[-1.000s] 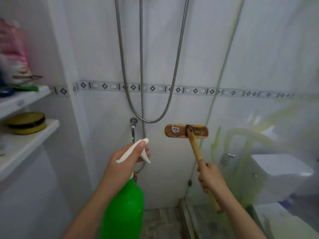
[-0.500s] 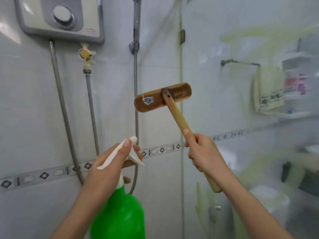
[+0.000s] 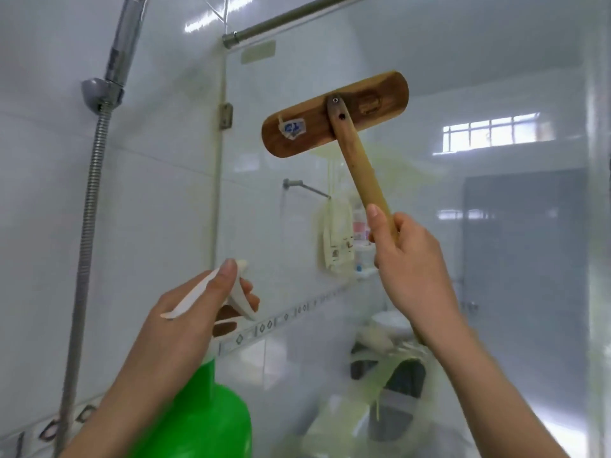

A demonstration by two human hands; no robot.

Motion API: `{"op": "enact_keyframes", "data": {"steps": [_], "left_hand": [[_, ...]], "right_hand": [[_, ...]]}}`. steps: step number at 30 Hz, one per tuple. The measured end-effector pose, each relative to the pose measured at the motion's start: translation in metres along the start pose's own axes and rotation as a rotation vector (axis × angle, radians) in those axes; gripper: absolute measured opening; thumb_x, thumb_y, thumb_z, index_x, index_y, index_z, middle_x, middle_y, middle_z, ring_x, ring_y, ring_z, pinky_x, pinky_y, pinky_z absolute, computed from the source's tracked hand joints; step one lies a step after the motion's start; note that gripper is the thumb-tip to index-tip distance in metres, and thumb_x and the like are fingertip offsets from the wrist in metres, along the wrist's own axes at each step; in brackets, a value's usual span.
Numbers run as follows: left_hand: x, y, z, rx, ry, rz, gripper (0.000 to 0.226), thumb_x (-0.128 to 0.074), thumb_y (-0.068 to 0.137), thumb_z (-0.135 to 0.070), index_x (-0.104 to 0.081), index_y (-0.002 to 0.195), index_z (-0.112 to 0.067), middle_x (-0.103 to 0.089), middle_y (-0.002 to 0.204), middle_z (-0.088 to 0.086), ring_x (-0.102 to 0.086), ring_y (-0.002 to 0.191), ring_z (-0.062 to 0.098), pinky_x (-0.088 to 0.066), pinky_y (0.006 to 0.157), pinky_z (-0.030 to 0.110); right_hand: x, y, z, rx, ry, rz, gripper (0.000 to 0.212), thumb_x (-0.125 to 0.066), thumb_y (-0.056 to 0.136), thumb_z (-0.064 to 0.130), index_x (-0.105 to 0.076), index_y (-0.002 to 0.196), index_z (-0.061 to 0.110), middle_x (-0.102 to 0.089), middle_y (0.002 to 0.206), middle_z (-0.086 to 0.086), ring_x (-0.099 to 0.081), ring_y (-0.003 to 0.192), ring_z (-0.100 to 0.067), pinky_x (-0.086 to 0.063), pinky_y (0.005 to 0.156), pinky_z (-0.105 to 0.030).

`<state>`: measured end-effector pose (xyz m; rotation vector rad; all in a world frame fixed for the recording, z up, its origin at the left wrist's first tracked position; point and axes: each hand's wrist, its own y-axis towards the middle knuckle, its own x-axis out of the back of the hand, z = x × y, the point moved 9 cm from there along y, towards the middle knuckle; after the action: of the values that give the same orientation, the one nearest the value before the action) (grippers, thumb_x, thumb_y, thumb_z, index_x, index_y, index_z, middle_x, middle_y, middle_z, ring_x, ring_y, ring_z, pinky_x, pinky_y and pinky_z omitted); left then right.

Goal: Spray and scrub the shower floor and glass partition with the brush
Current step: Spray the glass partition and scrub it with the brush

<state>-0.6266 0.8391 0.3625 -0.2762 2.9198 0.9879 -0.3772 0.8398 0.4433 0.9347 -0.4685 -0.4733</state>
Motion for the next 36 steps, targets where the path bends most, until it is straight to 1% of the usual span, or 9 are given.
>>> {"op": "enact_keyframes", "data": {"steps": [3,7,12,16,21,25,29,33,36], "left_hand": [[-0.023,0.025,-0.007,-0.034,0.009,0.024,0.048,-0.056,0.078,-0.059,-0.076,0.088,-0.016,-0.079,0.082,0.006,-0.076,0.083,0.021,-0.056,0.08,0.039],[-0.049,0.059,-0.012,-0.032,-0.04,0.021,0.051,-0.051,0.092,-0.058,-0.075,0.083,-0.014,-0.078,0.077,0.009,-0.076,0.08,0.024,-0.055,0.084,0.041],[-0.06,0.081,-0.013,-0.094,-0.008,-0.023,0.056,-0.05,0.097,-0.057,-0.073,0.073,-0.012,-0.073,0.064,0.007,-0.07,0.062,0.02,-0.052,0.07,0.034],[-0.056,0.085,-0.005,-0.095,-0.003,-0.104,0.057,-0.05,0.098,-0.055,-0.064,0.066,-0.009,-0.058,0.048,0.001,-0.055,0.047,0.018,-0.05,0.061,0.035],[-0.052,0.09,-0.001,-0.111,-0.005,-0.11,0.054,-0.051,0.098,-0.054,-0.07,0.069,-0.012,-0.068,0.056,0.002,-0.067,0.057,0.021,-0.056,0.069,0.037],[-0.046,0.094,0.003,-0.094,-0.003,-0.153,0.056,-0.052,0.098,-0.054,-0.064,0.065,-0.01,-0.059,0.049,0.001,-0.056,0.048,0.018,-0.052,0.061,0.035],[-0.044,0.1,0.003,-0.112,-0.098,-0.166,0.05,-0.053,0.098,-0.052,-0.072,0.071,-0.016,-0.07,0.059,0.001,-0.069,0.06,0.022,-0.058,0.072,0.04],[-0.045,0.101,0.006,-0.09,-0.094,-0.198,0.053,-0.053,0.098,-0.053,-0.067,0.067,-0.012,-0.062,0.052,-0.003,-0.059,0.052,0.016,-0.054,0.063,0.037],[-0.047,0.101,0.009,-0.093,-0.096,-0.191,0.054,-0.051,0.099,-0.053,-0.069,0.07,-0.011,-0.067,0.057,0.0,-0.065,0.055,0.016,-0.056,0.066,0.035]], "right_hand": [[0.02,0.009,-0.004,-0.003,-0.053,-0.052,0.051,-0.036,0.095,0.055,-0.053,0.077,0.011,-0.058,0.066,-0.004,-0.054,0.058,-0.02,-0.044,0.053,-0.036],[0.038,0.022,-0.006,-0.001,-0.13,-0.096,0.052,-0.036,0.095,0.056,-0.056,0.081,0.01,-0.057,0.064,0.0,-0.053,0.057,-0.018,-0.045,0.053,-0.036],[0.045,0.031,-0.007,0.018,-0.185,-0.139,0.054,-0.035,0.096,0.054,-0.056,0.082,0.007,-0.06,0.068,-0.009,-0.055,0.059,-0.023,-0.046,0.054,-0.036],[0.04,0.034,-0.01,0.014,-0.199,-0.144,0.054,-0.035,0.097,0.054,-0.056,0.082,0.006,-0.06,0.07,-0.01,-0.058,0.063,-0.027,-0.045,0.055,-0.035],[0.028,0.036,-0.014,0.002,-0.184,-0.113,0.055,-0.035,0.096,0.055,-0.056,0.083,0.006,-0.059,0.068,-0.008,-0.053,0.058,-0.022,-0.043,0.052,-0.033],[0.019,0.035,-0.017,-0.003,-0.182,-0.096,0.055,-0.034,0.096,0.056,-0.055,0.083,0.007,-0.059,0.07,-0.008,-0.053,0.06,-0.022,-0.043,0.054,-0.034],[0.015,0.034,-0.017,0.001,-0.185,-0.092,0.055,-0.034,0.096,0.055,-0.055,0.083,0.006,-0.06,0.071,-0.009,-0.053,0.06,-0.022,-0.042,0.054,-0.034],[0.017,0.035,-0.017,-0.001,-0.188,-0.096,0.054,-0.034,0.096,0.055,-0.055,0.083,0.007,-0.06,0.072,-0.01,-0.051,0.059,-0.021,-0.041,0.053,-0.033],[0.021,0.035,-0.017,-0.005,-0.188,-0.103,0.054,-0.034,0.096,0.056,-0.055,0.083,0.007,-0.061,0.072,-0.01,-0.05,0.058,-0.02,-0.042,0.052,-0.033]]}}
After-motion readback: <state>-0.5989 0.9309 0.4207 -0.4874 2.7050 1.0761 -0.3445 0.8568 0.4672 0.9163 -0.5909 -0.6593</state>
